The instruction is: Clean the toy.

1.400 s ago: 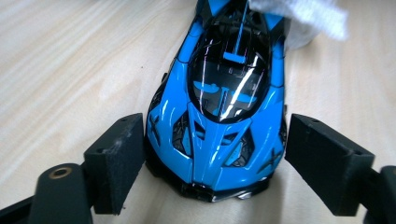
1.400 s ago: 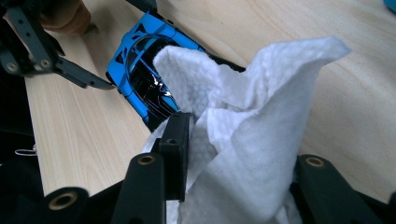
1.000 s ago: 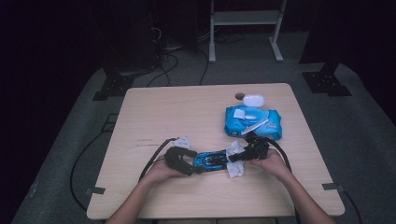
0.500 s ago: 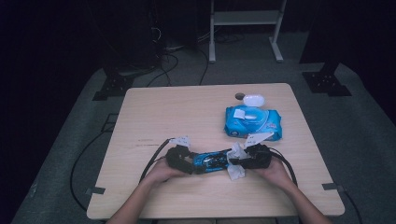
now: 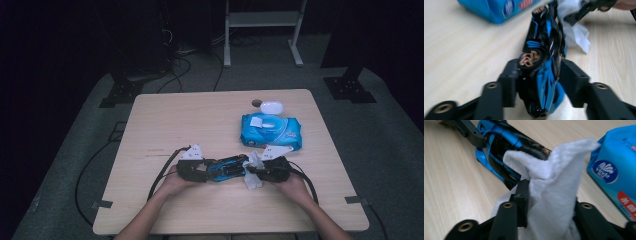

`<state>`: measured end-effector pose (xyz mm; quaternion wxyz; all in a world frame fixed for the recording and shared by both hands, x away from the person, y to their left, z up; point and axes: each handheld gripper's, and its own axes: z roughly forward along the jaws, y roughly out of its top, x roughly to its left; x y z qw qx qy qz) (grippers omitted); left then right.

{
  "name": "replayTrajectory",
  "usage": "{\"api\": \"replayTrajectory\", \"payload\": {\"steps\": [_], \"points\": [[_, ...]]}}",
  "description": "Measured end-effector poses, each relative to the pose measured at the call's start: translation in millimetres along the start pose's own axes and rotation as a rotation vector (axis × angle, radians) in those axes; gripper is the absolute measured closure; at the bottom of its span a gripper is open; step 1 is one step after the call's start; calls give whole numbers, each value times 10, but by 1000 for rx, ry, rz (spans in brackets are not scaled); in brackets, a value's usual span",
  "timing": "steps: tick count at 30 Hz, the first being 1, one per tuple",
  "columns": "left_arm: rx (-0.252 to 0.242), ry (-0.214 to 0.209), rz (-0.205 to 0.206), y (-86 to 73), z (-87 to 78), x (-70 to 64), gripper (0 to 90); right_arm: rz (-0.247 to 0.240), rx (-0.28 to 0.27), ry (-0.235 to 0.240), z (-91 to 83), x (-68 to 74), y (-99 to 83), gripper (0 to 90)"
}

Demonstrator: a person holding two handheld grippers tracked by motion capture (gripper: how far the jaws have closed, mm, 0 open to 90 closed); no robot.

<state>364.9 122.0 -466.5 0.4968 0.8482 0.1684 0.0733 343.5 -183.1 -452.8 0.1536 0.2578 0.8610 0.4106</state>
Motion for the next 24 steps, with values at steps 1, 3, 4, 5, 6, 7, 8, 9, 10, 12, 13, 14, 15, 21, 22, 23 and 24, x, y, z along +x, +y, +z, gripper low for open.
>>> {"api": "replayTrajectory", "payload": {"steps": [1,3,4,5,6,7,8,9,10,12,13,14,15,21,22,23,24], "points": [[-8,16,23,8,0,-17,550,10,-14,-6,-9,-13,2,707],[-18,36,65,19,1,-52,610,28,-19,-7,-8,-44,15,713],[-14,50,93,23,7,-78,626,29,-13,-8,1,-50,18,713],[-14,54,106,21,11,-88,631,26,-1,-19,16,-52,11,712],[-16,46,103,16,9,-86,631,32,6,-16,17,-54,3,712],[-14,44,101,12,7,-84,630,34,7,-13,11,-59,-1,713],[-5,45,103,7,9,-86,624,40,11,-14,3,-55,-3,716],[11,41,95,0,18,-87,596,42,17,-18,-13,-50,-4,716],[17,34,85,-5,30,-87,559,45,21,-18,-36,-51,-4,715],[35,33,81,-2,42,-95,557,65,24,4,-81,-72,2,711],[38,41,71,6,48,-96,560,102,33,36,-131,-99,19,733],[37,38,61,12,47,-90,560,102,33,36,-131,-99,19,733],[32,35,61,15,46,-84,570,111,21,43,-198,-107,62,785],[32,41,94,6,45,-92,637,86,-39,95,-200,-14,431,799],[32,39,101,5,44,-95,646,83,-38,107,-159,18,509,799],[34,37,103,4,42,-101,646,83,-38,107,-159,18,509,799],[30,35,105,1,45,-104,651,67,-42,110,-112,51,582,801]]}}
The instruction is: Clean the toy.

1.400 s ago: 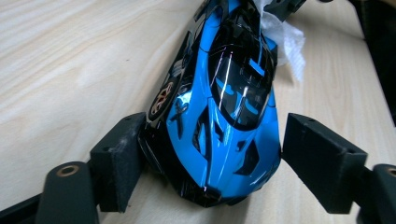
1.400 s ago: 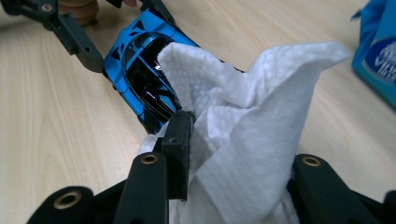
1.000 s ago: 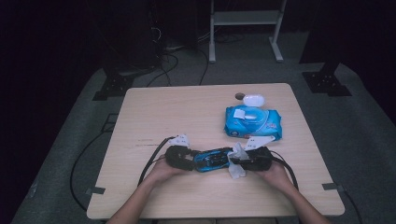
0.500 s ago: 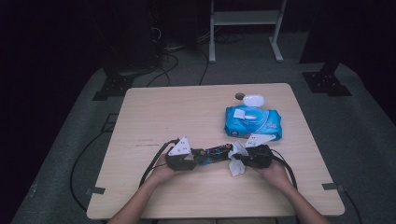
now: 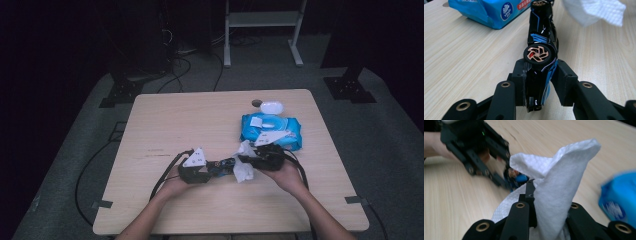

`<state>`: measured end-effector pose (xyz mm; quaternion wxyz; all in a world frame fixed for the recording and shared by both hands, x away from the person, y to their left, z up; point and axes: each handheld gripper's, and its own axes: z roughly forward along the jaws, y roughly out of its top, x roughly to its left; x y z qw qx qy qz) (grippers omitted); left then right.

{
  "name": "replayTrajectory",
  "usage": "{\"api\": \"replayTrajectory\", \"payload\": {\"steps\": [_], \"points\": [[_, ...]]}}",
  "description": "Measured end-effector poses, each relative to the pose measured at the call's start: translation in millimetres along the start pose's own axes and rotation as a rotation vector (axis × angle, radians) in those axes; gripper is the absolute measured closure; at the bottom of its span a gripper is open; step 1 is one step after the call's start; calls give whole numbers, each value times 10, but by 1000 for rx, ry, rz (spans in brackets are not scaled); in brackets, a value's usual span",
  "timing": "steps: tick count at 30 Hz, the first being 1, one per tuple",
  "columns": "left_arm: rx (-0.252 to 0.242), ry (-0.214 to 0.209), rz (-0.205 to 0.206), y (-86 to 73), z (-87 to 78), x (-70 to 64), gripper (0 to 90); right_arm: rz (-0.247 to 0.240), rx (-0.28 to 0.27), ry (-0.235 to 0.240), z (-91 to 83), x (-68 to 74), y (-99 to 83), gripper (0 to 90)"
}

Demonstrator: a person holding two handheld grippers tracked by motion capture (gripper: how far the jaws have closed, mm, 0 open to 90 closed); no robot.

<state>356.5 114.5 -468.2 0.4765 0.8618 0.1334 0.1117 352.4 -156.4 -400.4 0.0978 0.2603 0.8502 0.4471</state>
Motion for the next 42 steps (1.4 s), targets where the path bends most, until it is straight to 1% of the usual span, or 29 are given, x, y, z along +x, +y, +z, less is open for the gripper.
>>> {"api": "replayTrajectory", "payload": {"steps": [1,2,3,4,6,8,10,11,12,13,14,16,18,21,22,24,25,27,29,30,31,33,34,35,36,37,38,39,42], "points": [[-2,0,3,-1,1,-1,653,-22,0,4,60,25,65,802],[-3,0,3,-3,1,0,653,-28,4,5,123,52,122,802],[-9,-2,-5,-7,5,2,657,-45,24,15,259,84,196,801],[-9,-2,-5,-7,5,2,661,-45,24,15,259,84,196,801],[-12,-3,-9,-8,8,0,662,-68,60,11,378,86,212,789],[-12,-5,-7,-9,8,3,662,-76,93,10,447,74,191,746],[-12,-4,1,-8,7,5,661,-65,104,11,446,61,167,682],[-12,-4,1,-9,7,5,661,-63,97,-3,413,59,154,593],[-12,-4,1,-9,8,6,661,-63,97,-3,413,59,154,593],[-11,-1,0,-6,10,3,658,-59,96,-5,370,50,147,546],[-11,-1,0,-6,10,3,657,-59,96,-5,370,50,147,546],[-8,0,-2,-4,10,4,654,-55,85,-20,330,34,146,504],[-1,-1,-27,3,16,12,616,-55,72,-34,294,34,152,488],[3,-6,-42,6,20,26,603,-64,53,-74,242,59,170,510],[4,-5,-44,7,21,27,606,-70,43,-90,227,73,177,551],[4,-2,-30,9,23,23,644,-73,40,-111,227,105,179,692],[4,-4,-28,8,22,21,646,-81,40,-134,241,126,179,728],[1,-8,-20,5,20,16,656,-78,54,-123,295,159,185,791],[3,-3,7,9,22,3,661,-86,48,-99,417,216,199,812],[3,-3,7,9,22,3,664,-86,48,-99,417,216,199,812],[4,-4,12,9,19,0,666,-86,32,-59,496,249,208,818],[2,-4,9,6,17,-1,667,-91,33,-49,535,274,208,820],[-1,-6,9,3,15,0,668,-105,39,-46,571,297,201,823],[0,-7,10,1,12,2,670,-114,53,-50,600,318,191,823],[1,-10,7,0,10,3,673,-133,49,-63,596,331,171,824],[8,-9,-6,5,7,10,674,-141,53,-75,581,324,165,824],[8,-9,-6,5,7,10,674,-141,53,-75,581,324,165,824],[10,-7,-7,8,9,7,674,-152,58,-96,562,311,152,824],[7,-4,3,5,12,9,674,-134,65,-135,482,242,101,830]]}}
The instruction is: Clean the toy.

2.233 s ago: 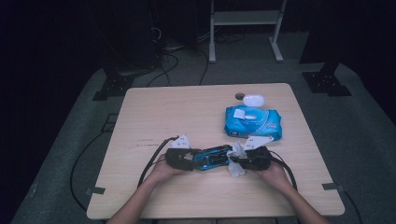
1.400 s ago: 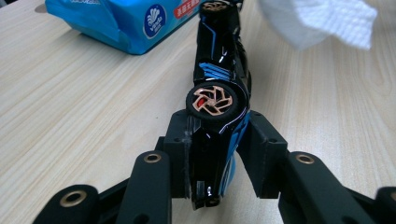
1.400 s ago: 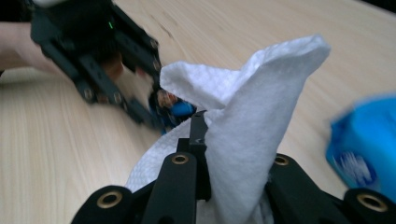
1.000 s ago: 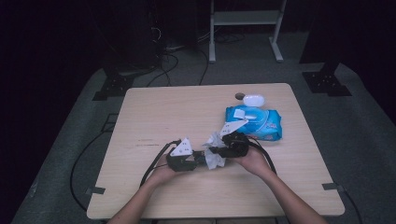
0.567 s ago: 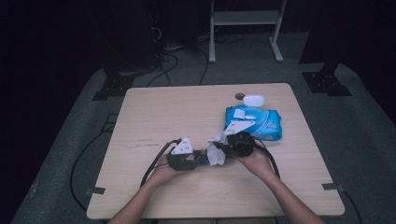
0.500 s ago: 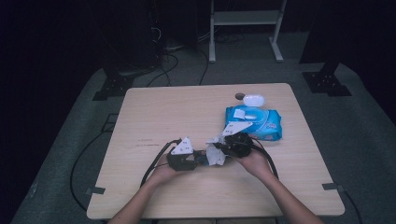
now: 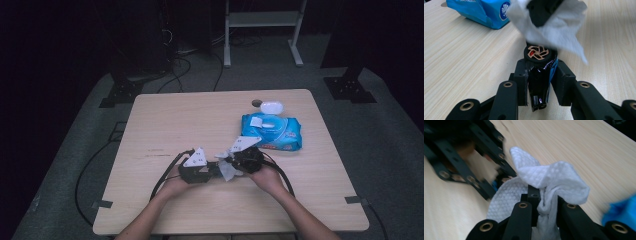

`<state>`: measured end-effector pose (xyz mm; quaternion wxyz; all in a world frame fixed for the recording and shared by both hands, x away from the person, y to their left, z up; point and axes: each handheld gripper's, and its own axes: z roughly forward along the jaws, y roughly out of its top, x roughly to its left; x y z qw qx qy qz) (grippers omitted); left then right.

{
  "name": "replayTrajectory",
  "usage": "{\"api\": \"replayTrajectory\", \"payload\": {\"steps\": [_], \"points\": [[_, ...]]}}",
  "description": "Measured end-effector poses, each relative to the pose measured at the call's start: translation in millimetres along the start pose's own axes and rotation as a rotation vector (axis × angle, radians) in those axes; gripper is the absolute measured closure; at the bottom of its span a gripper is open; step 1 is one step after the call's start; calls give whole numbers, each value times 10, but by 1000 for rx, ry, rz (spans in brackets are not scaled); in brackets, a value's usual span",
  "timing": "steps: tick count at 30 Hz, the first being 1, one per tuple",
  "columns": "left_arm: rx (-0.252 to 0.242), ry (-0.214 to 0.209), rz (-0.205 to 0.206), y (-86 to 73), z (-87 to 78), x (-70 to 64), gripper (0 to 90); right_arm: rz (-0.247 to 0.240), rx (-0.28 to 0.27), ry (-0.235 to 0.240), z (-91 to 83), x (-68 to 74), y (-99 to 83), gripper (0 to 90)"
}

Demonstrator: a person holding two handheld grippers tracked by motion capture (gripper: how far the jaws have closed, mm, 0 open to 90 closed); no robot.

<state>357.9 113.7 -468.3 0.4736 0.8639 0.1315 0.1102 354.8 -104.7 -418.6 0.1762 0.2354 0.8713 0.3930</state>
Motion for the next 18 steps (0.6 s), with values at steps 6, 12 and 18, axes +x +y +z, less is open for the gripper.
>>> {"api": "replayTrajectory", "payload": {"steps": [6,12,18], "points": [[-4,0,8,-6,0,0,674,22,17,3,-17,-69,12,695],[-6,-3,8,-9,-1,2,672,35,10,11,-100,-128,22,510],[-4,-2,2,-8,-2,1,670,59,-20,-6,-239,-219,-22,446]]}}
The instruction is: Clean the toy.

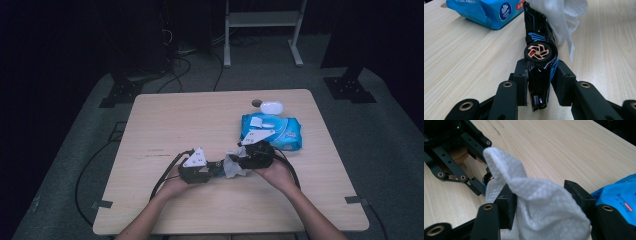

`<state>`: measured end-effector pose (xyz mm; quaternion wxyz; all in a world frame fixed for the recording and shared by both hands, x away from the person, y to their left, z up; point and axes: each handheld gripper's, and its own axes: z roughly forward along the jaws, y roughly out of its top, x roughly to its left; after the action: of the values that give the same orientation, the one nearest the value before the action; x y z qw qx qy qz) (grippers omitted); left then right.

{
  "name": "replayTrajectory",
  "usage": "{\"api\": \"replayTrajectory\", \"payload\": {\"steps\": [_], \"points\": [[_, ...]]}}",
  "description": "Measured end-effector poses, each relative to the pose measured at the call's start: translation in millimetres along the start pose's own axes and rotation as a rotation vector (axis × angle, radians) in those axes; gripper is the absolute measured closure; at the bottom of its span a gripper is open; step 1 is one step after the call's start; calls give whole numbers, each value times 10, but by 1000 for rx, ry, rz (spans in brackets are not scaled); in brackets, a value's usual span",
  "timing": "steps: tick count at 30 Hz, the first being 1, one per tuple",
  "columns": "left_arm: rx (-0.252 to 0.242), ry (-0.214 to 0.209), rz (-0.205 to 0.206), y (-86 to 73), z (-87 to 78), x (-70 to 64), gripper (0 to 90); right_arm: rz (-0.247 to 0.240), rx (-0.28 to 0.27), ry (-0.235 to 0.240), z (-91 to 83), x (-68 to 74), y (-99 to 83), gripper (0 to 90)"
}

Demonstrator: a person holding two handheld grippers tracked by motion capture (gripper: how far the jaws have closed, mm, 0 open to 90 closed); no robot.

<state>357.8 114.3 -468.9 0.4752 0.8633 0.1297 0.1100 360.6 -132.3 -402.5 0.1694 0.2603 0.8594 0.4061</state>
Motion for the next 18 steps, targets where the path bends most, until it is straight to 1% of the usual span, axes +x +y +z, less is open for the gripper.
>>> {"api": "replayTrajectory", "payload": {"steps": [3,4,5,6,7,9,11,15,16,17,18], "points": [[0,0,1,0,0,0,669,-4,-10,-16,-40,-6,-6,457],[-2,0,-2,-1,1,1,669,-1,-22,-18,-59,-2,-11,562],[-1,0,-1,0,1,2,669,-16,-40,-20,-78,10,-26,653],[-2,1,0,0,2,1,669,-38,-47,-42,-88,33,-38,731],[-2,1,2,1,2,1,670,-52,-30,-51,-66,66,-43,824],[-2,1,3,1,3,1,670,-51,-30,-58,-46,78,-42,839],[-1,3,5,3,5,-2,670,-35,-43,-54,8,109,-26,849],[-2,3,6,4,6,-4,670,-32,-61,-18,162,226,34,853],[-1,2,3,2,5,-8,671,-37,-58,-2,210,255,37,853],[-1,1,7,1,3,-6,675,-69,-40,3,280,295,14,852],[-1,0,10,0,1,-4,675,-69,-40,3,280,295,14,852]]}}
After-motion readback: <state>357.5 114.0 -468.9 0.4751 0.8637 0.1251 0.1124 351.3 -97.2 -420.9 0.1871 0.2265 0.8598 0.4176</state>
